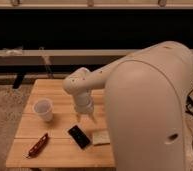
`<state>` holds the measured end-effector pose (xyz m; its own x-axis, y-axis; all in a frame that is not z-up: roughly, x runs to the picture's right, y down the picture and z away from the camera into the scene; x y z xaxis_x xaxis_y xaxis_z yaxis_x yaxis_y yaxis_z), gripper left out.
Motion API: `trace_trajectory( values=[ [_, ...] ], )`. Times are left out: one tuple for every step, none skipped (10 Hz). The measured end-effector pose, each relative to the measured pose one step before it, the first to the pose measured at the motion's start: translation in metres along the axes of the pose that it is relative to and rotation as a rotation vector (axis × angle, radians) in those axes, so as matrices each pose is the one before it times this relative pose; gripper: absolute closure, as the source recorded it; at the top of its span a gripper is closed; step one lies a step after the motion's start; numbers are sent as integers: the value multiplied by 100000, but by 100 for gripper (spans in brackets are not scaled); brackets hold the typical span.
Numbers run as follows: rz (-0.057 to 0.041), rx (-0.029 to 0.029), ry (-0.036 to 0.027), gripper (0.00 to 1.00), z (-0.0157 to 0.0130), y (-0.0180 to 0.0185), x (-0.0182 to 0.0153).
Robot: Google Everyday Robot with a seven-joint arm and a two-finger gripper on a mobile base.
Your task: Knock the eraser over
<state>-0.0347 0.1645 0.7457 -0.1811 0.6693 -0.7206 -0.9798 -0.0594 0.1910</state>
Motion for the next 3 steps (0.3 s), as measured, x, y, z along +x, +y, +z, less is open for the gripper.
trace_trajectory(
  values=[
    [-512,-2367,-1139,35,-485,-419,-130],
    [-1544,-4622,-2308,35,-1128,22,-164],
    [-126,-2350,-1568,35,-632,-330,-284]
  ],
)
